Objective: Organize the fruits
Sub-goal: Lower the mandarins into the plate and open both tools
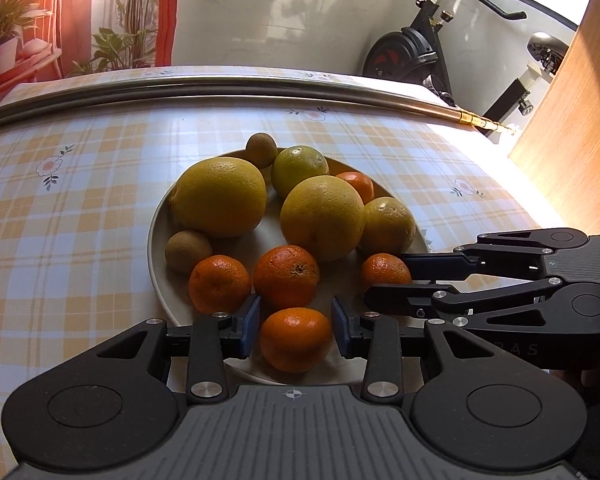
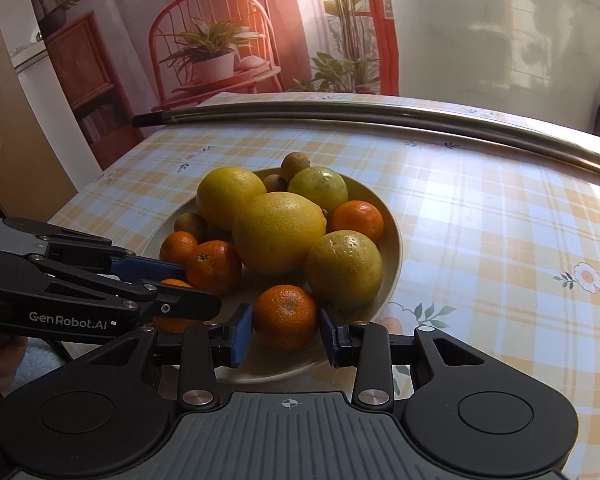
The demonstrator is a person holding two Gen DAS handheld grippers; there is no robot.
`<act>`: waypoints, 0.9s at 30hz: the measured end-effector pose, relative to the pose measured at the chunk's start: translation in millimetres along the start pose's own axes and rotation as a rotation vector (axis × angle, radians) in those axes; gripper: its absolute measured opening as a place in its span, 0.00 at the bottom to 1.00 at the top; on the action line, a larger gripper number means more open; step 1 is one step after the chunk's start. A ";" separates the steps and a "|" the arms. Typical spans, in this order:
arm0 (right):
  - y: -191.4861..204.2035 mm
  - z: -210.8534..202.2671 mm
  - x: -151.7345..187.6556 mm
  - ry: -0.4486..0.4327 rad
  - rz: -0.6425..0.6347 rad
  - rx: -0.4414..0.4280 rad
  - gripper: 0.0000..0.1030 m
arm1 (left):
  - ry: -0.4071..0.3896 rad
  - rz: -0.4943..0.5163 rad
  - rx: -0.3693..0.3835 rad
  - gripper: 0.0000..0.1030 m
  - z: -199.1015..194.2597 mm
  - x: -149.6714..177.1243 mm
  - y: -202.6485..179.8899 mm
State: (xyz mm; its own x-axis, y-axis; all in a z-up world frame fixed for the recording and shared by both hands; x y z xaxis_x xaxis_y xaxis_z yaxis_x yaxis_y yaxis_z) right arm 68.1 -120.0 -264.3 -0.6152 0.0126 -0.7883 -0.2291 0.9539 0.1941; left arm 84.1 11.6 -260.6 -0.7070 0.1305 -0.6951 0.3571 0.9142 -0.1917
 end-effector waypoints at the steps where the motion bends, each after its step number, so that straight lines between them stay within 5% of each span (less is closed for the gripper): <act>1: 0.1 0.5 0.1 -0.002 -0.001 0.001 0.33 | -0.001 -0.005 0.000 0.39 0.4 0.2 0.8; 27: 0.7 -3.7 -0.2 0.002 -0.020 0.018 0.40 | -0.022 0.016 0.004 0.39 -11.5 0.7 -2.3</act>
State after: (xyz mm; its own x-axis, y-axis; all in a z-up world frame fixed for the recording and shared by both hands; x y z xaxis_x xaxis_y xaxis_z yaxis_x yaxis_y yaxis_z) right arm 65.3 -120.5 -261.9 -0.6122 -0.0069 -0.7907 -0.2275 0.9592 0.1678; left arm 75.8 14.0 -252.7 -0.6873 0.1369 -0.7133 0.3708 0.9106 -0.1825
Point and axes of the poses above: each gripper's, at about its wrist camera, not at the fingertips, and z roughly the way its jaws point, y to its left, x to its underside, the point moved 1 cm from there along z, roughly the way its jaws point, and after that the axes turned 6 degrees about -y, right-handed, at the moved point
